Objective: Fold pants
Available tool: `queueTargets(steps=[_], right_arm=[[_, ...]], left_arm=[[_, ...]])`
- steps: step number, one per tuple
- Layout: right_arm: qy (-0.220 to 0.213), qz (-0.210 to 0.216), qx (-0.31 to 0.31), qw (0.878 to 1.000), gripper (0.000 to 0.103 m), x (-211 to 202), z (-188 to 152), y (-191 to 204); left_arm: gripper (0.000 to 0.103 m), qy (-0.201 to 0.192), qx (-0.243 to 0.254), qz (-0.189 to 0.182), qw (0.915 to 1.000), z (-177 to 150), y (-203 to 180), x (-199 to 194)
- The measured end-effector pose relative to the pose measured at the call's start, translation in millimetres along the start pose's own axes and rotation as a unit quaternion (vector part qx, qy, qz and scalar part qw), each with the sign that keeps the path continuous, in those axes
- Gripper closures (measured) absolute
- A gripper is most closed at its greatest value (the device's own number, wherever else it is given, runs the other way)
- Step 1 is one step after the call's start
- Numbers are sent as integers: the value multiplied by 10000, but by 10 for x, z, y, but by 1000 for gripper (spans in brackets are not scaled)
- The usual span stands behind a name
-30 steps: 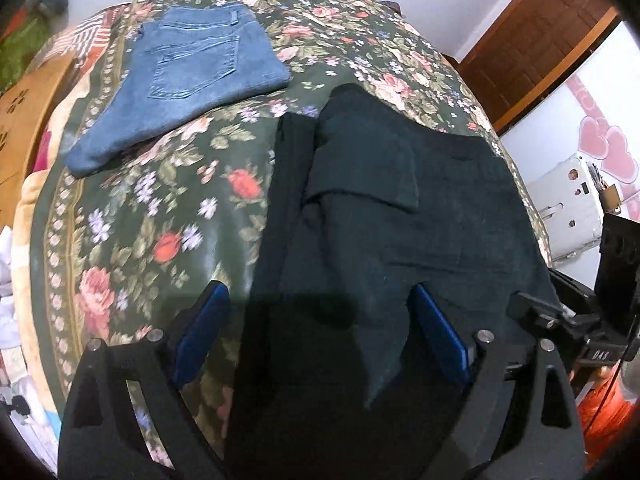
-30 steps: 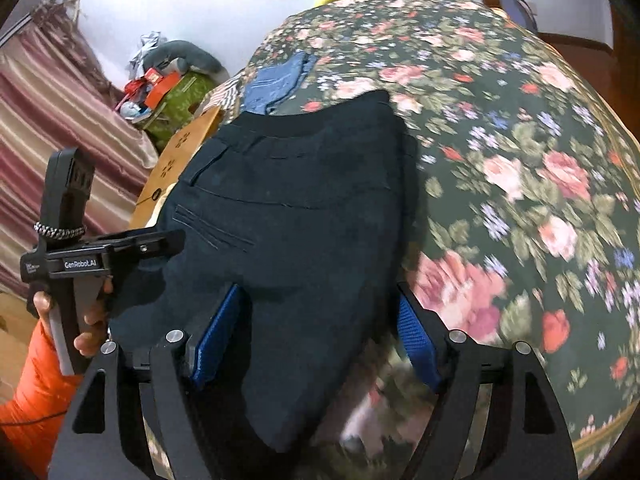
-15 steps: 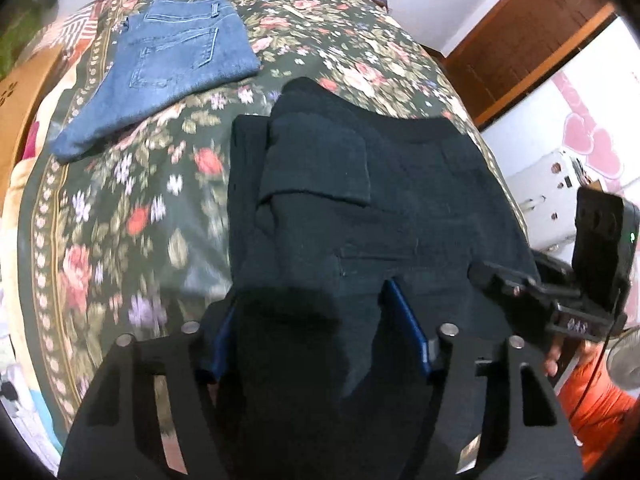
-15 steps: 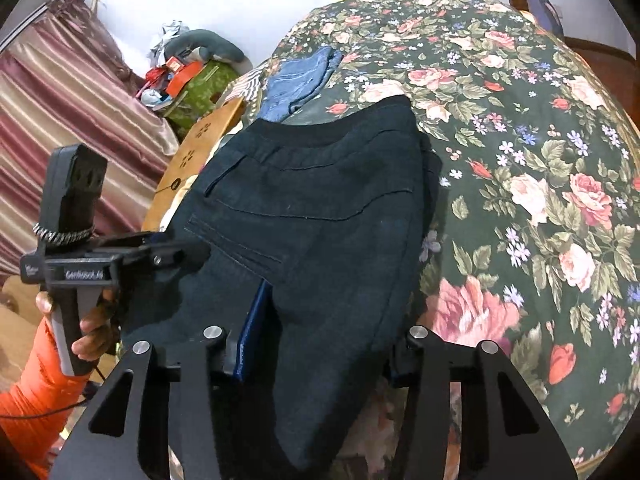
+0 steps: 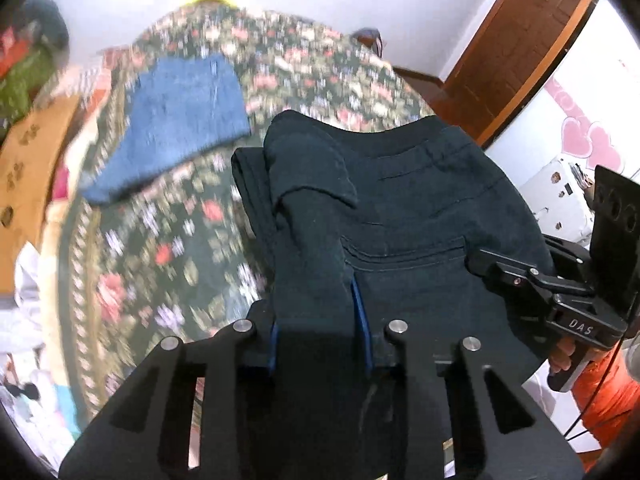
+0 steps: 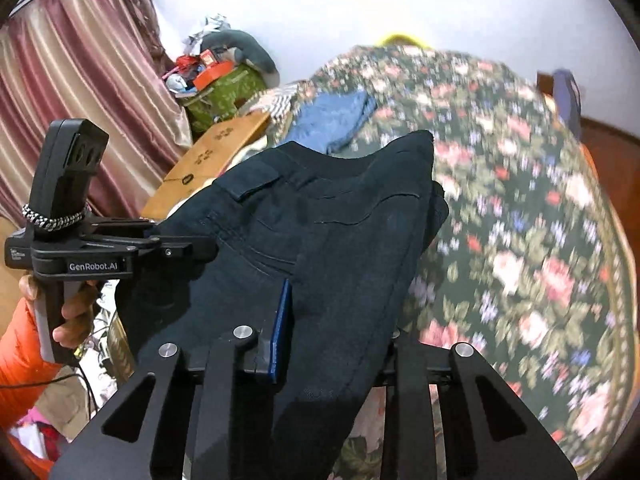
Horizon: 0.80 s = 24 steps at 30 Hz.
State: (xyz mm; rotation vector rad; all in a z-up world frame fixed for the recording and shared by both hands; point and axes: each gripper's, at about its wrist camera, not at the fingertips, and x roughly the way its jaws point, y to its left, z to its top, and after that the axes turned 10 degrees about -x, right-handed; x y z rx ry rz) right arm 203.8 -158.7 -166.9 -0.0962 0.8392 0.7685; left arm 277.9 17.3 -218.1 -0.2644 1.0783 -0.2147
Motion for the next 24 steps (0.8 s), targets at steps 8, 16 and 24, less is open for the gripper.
queueTargets(steps=[8,16,24], right_arm=[[-542,-67,-366,9978,79,-98,656,85],[-779,-50,-887,9930,79,136,1256,159],[-708,66,-1099,9914,79,773,1679,137]], left_arm=[[74,-978,142,175,9950,504,-12,-537],[74,-1491,84,334,9882,1041,327,-760],[74,-1653,60,719,9836,1502,778,-553]])
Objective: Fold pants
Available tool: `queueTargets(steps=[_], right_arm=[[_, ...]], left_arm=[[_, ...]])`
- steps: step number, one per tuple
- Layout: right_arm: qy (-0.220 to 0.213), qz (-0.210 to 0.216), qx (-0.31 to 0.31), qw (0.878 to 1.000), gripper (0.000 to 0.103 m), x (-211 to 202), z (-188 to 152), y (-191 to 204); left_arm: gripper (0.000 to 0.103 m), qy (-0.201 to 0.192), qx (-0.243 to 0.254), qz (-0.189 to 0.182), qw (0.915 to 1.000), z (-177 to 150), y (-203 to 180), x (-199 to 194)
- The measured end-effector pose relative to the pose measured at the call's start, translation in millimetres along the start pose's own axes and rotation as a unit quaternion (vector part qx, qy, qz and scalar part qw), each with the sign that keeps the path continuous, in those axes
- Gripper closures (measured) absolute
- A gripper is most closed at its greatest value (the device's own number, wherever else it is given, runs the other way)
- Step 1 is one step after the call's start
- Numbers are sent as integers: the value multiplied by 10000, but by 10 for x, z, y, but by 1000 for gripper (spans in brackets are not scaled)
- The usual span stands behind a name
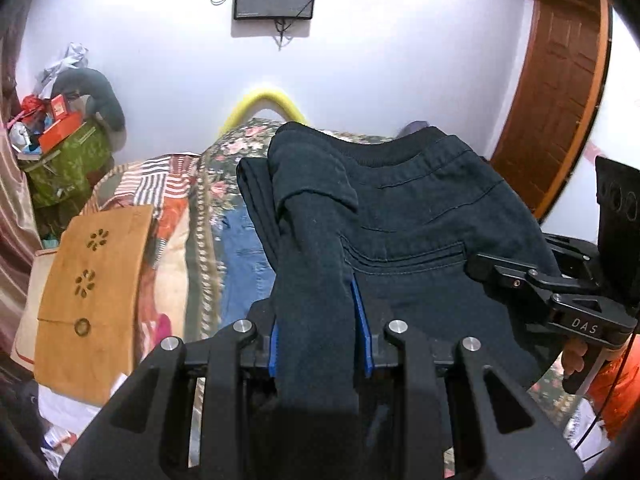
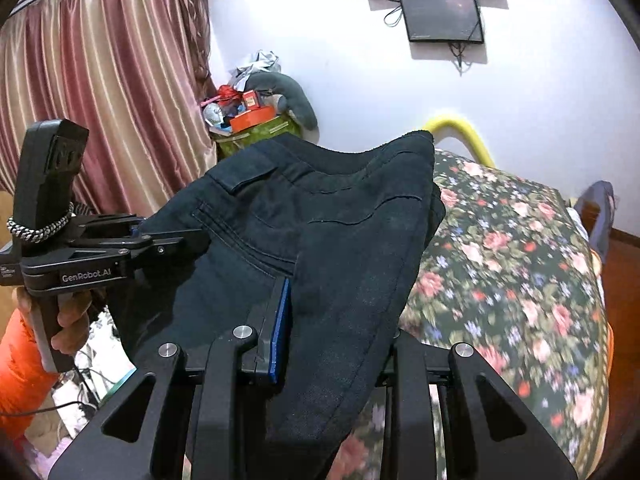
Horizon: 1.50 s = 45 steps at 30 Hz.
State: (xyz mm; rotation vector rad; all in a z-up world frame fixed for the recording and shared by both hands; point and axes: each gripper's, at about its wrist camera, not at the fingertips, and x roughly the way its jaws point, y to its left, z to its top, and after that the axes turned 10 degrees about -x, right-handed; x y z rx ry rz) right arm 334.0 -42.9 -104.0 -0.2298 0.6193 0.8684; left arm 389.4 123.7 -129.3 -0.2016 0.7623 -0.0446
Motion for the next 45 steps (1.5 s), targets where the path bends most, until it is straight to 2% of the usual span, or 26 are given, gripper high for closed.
queueTargets(steps=[11,18,21,23,24,25,29,33,35,39,42,45], right_arm=[[331,140,-26,9993,79,1129,93,-364],[899,252,-43,9956,79,1879,15,-554],[1352,259,-35,9905,76,2109,-74,-605],[1578,215,-197,9870,70,2121,-133,-585],[1544,149,-269,9875,68,2054,-160,-576],[1502,102,-305,9881,66,1986,-177,-581],[1438,-140,-283,9891,64,1646,-222,-652],[1366,-574,-142,9889,64,1196,-181,-629],[1298,-674,-162,9891,64,980,-122,-581],[825,-836,-443,9921,64,332,62,-286],[350,-864,-462,9946,64,-208,195,-35],[-235,-804,-339,9959,64,-775,330,228]], left_arm=[[74,305,-27,373,9988,198,621,1112],[73,690,-273,550,9957,91,945,1846],[68,1111,-452,582,9911,-41,1120,2177],[62,1427,-413,766,9859,-152,1193,2310],[60,1461,-315,820,9854,-211,1214,2315],[57,1423,-261,851,9858,-238,1230,2288],[56,1271,-231,1008,9865,-326,1249,2012],[56,1120,-68,1283,9854,-354,1118,1635],[56,1001,-72,1303,9864,-303,1028,1434],[56,675,-181,1069,9918,-186,753,807],[56,110,-143,939,9954,-120,429,110],[56,-397,-206,821,9956,-125,177,-512]])
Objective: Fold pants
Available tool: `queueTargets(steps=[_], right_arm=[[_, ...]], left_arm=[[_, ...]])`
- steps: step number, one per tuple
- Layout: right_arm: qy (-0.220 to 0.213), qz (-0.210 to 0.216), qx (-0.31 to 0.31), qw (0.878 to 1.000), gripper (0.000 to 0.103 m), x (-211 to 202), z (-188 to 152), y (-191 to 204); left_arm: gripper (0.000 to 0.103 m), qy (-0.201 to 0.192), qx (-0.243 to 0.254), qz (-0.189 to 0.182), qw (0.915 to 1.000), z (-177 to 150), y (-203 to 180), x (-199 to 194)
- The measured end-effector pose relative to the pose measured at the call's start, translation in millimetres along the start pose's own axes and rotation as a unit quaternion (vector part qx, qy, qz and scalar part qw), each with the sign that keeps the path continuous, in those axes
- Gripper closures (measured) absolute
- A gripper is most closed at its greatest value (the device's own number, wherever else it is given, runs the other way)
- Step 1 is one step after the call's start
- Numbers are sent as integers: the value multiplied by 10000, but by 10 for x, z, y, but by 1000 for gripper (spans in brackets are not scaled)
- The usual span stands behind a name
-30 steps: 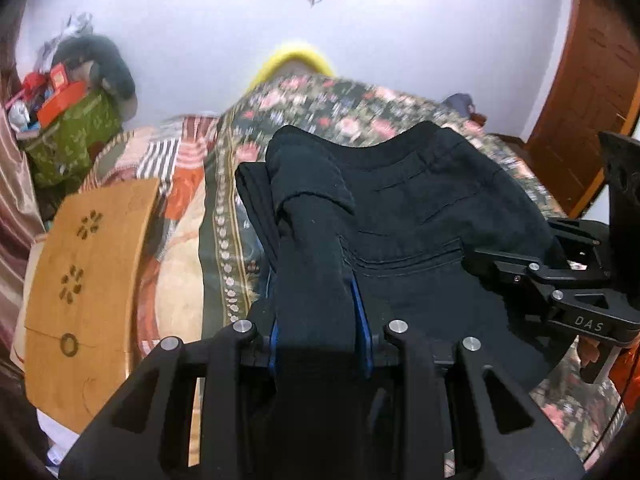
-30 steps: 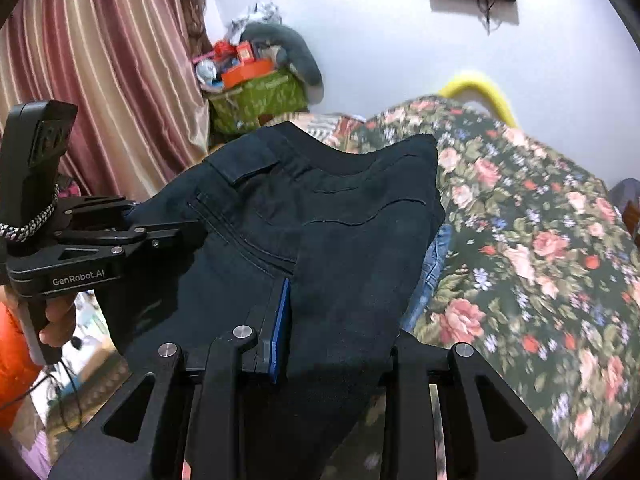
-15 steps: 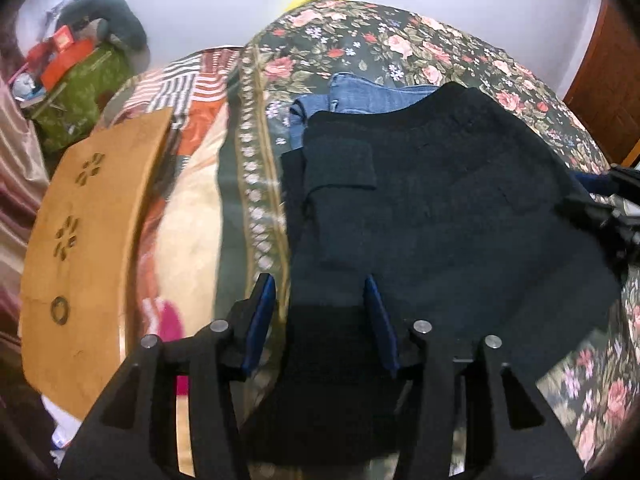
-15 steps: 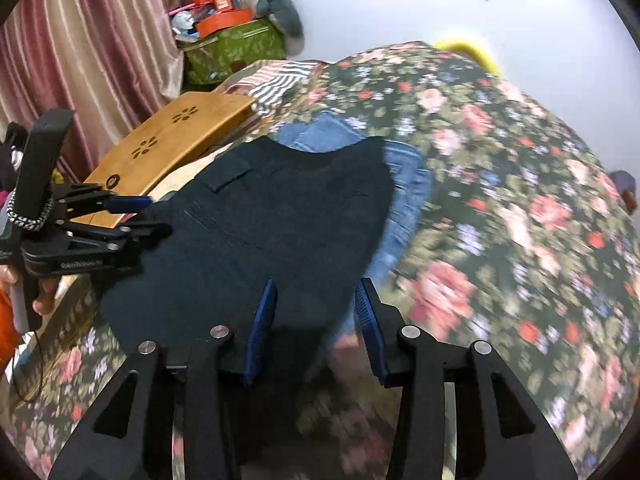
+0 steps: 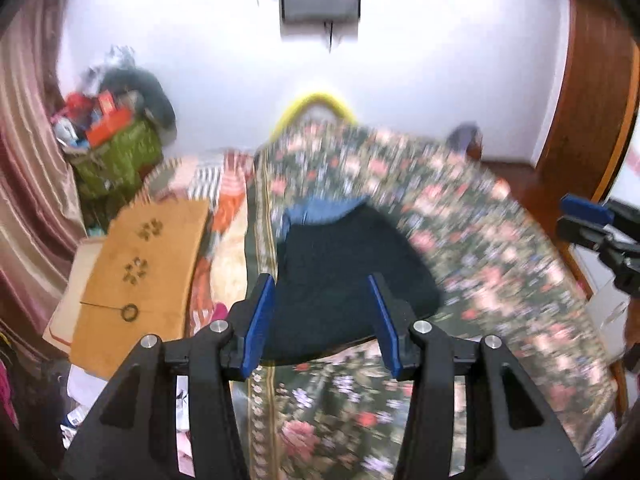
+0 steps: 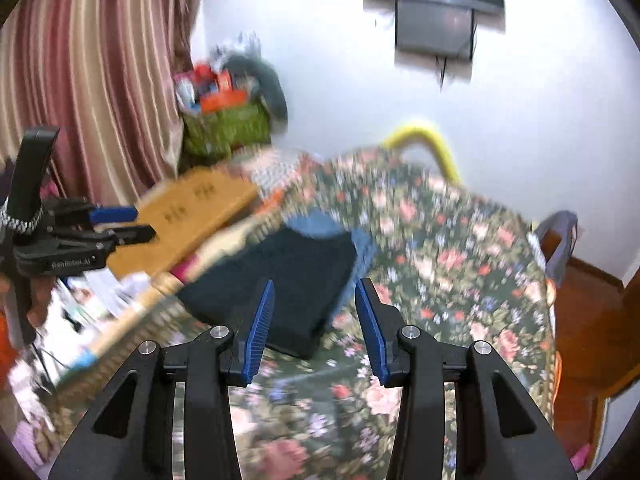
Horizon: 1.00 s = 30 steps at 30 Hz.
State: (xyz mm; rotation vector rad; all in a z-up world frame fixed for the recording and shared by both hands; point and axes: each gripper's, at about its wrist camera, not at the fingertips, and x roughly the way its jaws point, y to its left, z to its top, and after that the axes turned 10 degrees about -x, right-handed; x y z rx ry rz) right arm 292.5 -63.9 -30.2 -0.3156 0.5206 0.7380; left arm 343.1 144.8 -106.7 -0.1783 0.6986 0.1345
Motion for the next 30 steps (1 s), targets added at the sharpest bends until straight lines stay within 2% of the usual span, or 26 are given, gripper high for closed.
queueTargets(steps=[6,9,13,19,21,22,24,25,30], right_arm=[[-1091,270,387,9929,65,-985,155,383],[-1567,61,238,9873,64,-1403,118,667],[-1913,-103,116,9814,65,-1691,-28,963],[-2182,-258,75,9755,64,-1875,-234,1290],[-2169,-260,97,9758,64,-1865,-246,1318],[-2161,-250,114,9760,64,-1875,-240,1323],[-2160,-243,178,9759,60,-1884,-231,1294],[-2167,-274,187,9757,54,-1902,-231,1287],[-2251,-608,129,9724,33,-1981,-226,1320]], left_arm=[[56,-1029,3,-212,9945,-213,-220,-1312],[54,-1527,-2,-223,9880,-404,-295,-1853],[49,-2117,-94,-249,9770,-706,-352,-2447],[34,-2697,-226,-329,9621,-1046,-364,-2976],[28,-2806,-223,-331,9590,-1118,-355,-3087],[21,-2849,-211,-364,9576,-1147,-350,-3127],[13,-2939,-205,-446,9546,-1206,-326,-3206],[10,-3013,-230,-412,9524,-1226,-309,-3244],[1,-3128,-200,-365,9489,-1294,-285,-3323]])
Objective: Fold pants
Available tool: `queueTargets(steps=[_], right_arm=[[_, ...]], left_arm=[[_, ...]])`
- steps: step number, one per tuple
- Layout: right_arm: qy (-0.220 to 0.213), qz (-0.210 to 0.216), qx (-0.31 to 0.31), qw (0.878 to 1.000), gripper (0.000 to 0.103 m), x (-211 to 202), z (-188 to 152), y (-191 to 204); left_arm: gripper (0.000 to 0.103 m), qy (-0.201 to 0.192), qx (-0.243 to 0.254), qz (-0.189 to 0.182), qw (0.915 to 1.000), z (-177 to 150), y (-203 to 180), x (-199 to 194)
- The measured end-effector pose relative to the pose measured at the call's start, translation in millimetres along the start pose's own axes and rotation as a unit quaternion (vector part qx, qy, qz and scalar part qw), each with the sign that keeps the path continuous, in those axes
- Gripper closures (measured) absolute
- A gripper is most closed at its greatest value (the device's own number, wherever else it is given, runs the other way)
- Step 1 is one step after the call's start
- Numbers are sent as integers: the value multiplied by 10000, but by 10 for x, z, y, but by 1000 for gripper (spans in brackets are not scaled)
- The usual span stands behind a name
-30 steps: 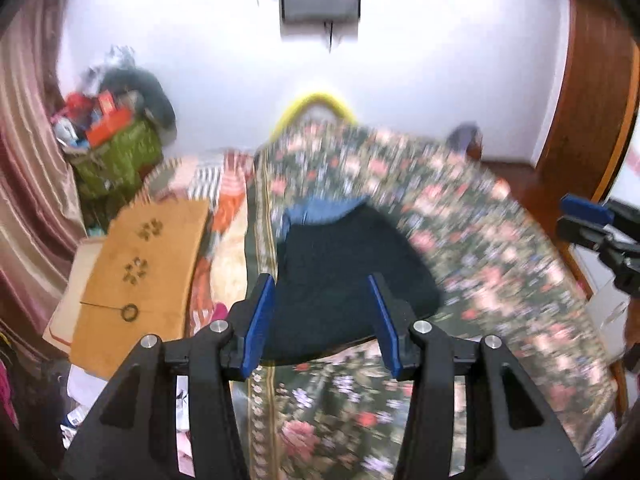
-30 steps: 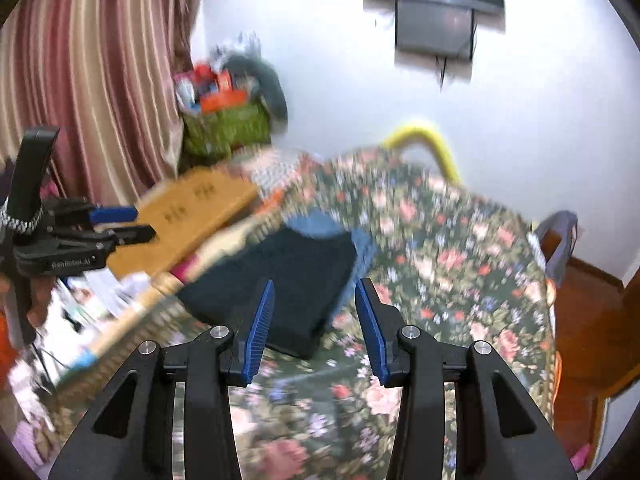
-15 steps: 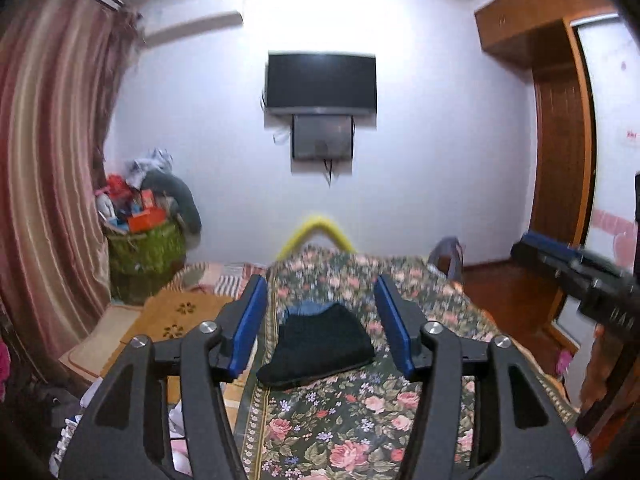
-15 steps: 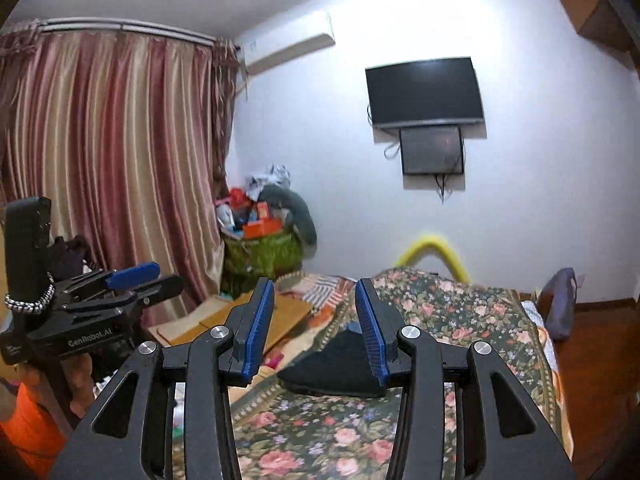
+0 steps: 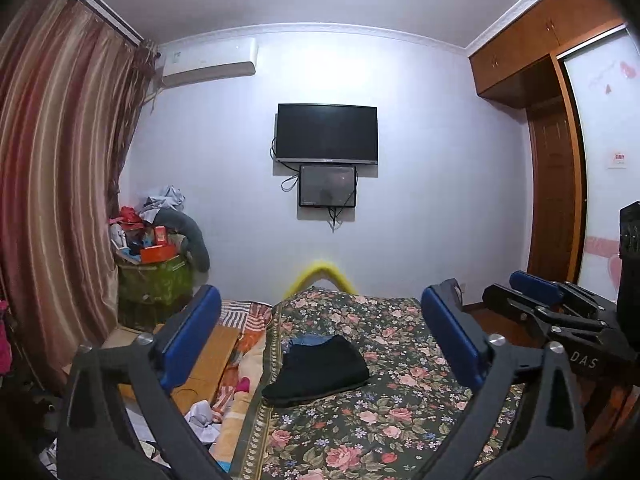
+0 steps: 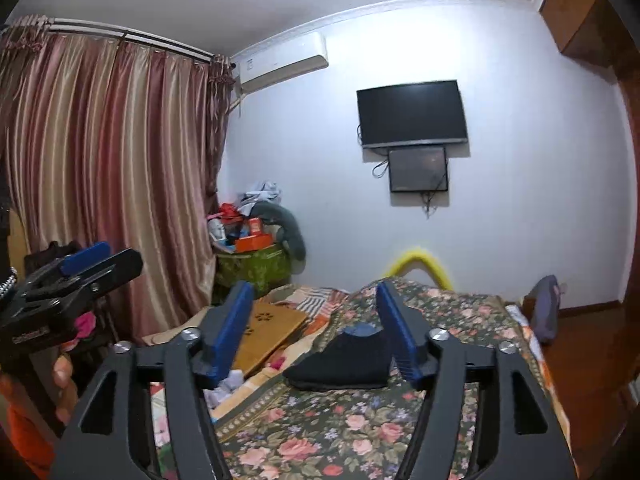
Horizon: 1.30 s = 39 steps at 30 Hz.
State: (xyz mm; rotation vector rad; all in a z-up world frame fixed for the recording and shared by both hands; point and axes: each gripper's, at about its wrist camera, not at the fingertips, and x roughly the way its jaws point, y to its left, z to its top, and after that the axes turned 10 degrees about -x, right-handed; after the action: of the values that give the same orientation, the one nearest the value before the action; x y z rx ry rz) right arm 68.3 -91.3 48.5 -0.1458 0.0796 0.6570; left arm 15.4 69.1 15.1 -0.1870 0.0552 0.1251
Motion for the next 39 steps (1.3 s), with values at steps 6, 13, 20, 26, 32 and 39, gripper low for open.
queueTargets(steps=[6,13,20,26,32,39], right_arm=[[-178,-299,-157,9993,13,-105,9,102],[-267,-461,-185,9984,1,-117,2,119],[-274,-506,-144,9982,0,-163,-45,130],[-265,-504,-166,9982,0,-183,-41,155],[-250,-506,-146,9983,0,-194,-35,160],[-196,-500,-80,9985,0,-208,-47,142]], left_arm=[[0,41,21,-47,10000,-40,12,-34],[0,82,48,-8,10000,-75,-13,7],[0,171,-39,-37,9998,-124,27,47],[0,229,-69,-63,9997,-150,48,89],[0,270,-94,-80,9996,-174,48,112],[0,299,-109,-97,9994,-187,68,136]])
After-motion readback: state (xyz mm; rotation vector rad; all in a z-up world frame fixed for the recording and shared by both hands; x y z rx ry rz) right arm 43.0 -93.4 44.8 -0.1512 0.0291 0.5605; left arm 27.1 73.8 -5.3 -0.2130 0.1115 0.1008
